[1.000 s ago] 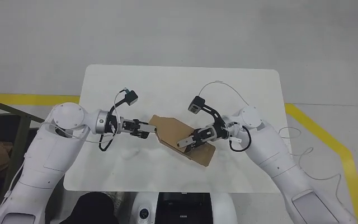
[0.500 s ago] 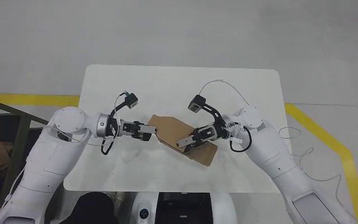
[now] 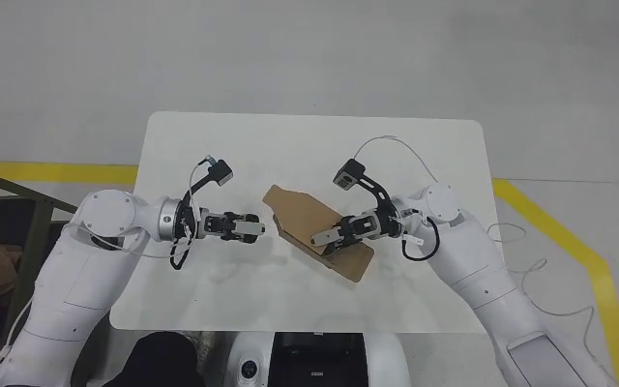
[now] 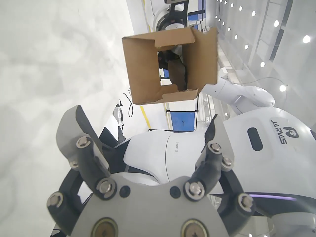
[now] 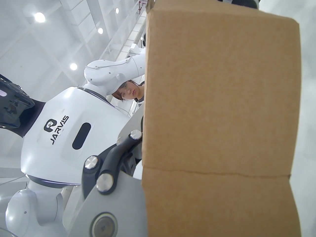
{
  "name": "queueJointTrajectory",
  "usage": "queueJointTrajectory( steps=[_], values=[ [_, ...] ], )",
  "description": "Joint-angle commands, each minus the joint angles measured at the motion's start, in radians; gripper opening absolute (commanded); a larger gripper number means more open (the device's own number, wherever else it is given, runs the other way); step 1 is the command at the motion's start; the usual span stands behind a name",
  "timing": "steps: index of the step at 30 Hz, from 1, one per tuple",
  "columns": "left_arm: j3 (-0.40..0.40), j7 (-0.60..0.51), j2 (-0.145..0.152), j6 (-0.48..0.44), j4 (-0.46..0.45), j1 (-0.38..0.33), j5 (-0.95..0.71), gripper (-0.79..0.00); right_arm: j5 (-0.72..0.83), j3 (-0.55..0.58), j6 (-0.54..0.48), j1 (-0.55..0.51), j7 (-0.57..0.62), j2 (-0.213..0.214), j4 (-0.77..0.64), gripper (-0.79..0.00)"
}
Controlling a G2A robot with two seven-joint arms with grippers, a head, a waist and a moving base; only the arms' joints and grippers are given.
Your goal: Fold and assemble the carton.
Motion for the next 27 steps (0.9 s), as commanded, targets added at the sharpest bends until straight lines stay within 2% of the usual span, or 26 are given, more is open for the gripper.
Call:
queueJointTrajectory(
  steps=[1, 6, 16, 27],
  values=[
    [0.001, 0.001, 0.001, 0.009, 0.0, 0.011, 0.003, 0.0, 0.001, 0.001, 0.0, 0.001, 0.0, 0.0, -0.005, -0.785],
    [0.019, 0.016, 0.0, 0.016, 0.02, 0.023, 0.021, 0.0, 0.002, -0.009, 0.004, 0.003, 0.004, -0.003, -0.02, -0.785],
    [0.07, 0.057, -0.01, 0.009, 0.061, -0.011, 0.019, 0.0, 0.008, -0.04, 0.016, 0.007, 0.016, -0.012, -0.041, -0.785],
    [0.1, 0.056, -0.015, 0.013, 0.051, -0.036, 0.013, 0.0, 0.019, -0.058, 0.015, 0.013, 0.015, -0.02, -0.04, -0.785]
  ],
)
